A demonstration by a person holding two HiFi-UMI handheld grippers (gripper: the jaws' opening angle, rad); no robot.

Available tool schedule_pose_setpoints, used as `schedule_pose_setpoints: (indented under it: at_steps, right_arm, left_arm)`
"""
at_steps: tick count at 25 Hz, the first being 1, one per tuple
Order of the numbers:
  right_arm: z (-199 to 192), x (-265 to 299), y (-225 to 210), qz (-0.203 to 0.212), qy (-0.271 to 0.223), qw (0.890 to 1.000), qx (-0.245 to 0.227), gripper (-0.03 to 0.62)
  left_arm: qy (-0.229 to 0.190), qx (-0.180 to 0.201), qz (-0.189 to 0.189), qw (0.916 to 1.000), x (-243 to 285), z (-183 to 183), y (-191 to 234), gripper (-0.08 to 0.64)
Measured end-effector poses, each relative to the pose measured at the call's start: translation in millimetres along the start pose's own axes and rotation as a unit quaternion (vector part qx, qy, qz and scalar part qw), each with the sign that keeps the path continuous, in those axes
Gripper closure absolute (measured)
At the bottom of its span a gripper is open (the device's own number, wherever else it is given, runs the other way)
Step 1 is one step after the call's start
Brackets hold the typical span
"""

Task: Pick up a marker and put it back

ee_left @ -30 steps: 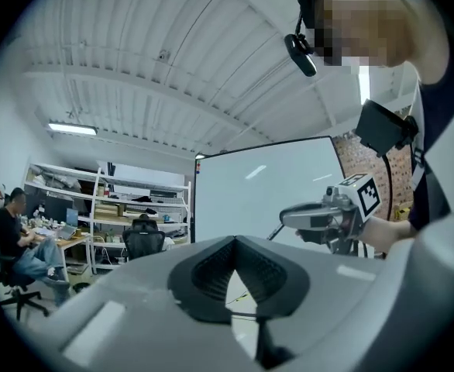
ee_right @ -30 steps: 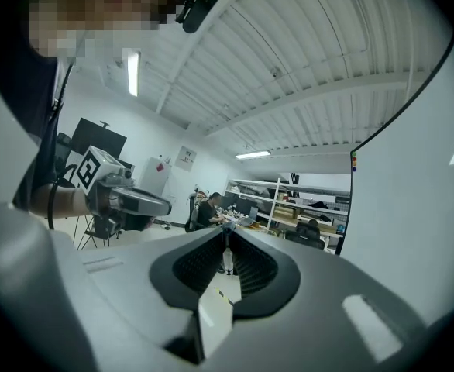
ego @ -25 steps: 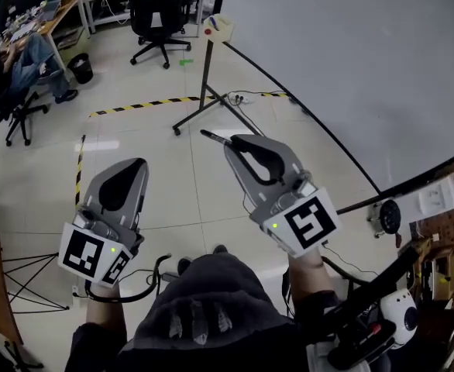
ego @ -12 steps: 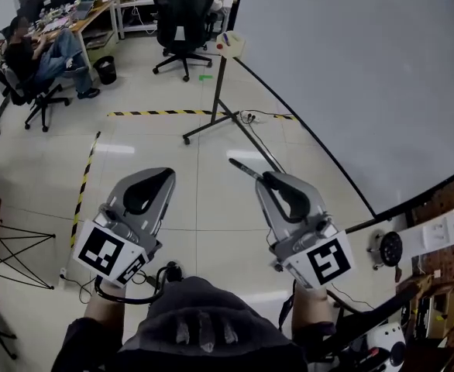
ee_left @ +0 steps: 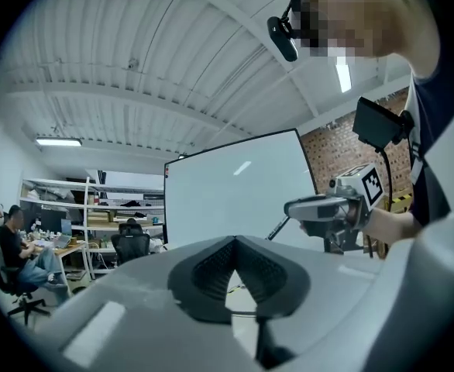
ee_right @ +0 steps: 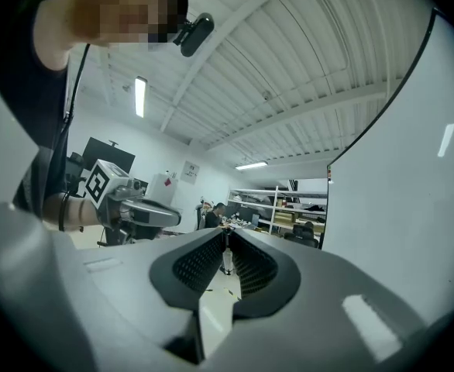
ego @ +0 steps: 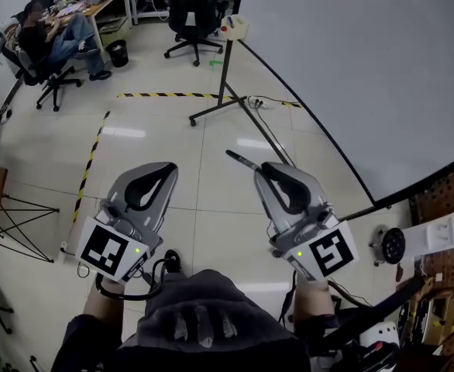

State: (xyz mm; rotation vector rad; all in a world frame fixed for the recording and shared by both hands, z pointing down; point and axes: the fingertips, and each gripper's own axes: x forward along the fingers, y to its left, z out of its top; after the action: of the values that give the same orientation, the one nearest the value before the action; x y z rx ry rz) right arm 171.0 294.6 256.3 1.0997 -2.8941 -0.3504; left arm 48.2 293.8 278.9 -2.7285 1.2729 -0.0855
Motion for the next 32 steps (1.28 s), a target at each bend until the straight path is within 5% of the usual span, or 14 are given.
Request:
schedule_pose_setpoints:
  at_steps: [13, 32]
  right_arm:
    - [12.6, 34.9, 63.9, -0.011, 0.002, 1.000, -0.008, 0.552]
    - [16.0, 39.5, 73.9, -0.029, 0.015, 0.999, -0.015, 0.552]
  left_arm:
    - [-0.005, -0.023, -0.024, 0.9994, -59.1, -9.9, 36.0, 0.554]
    - [-0.004, -0.021, -0.046, 0.9987, -68.8, -11.2, 41.2, 0.554]
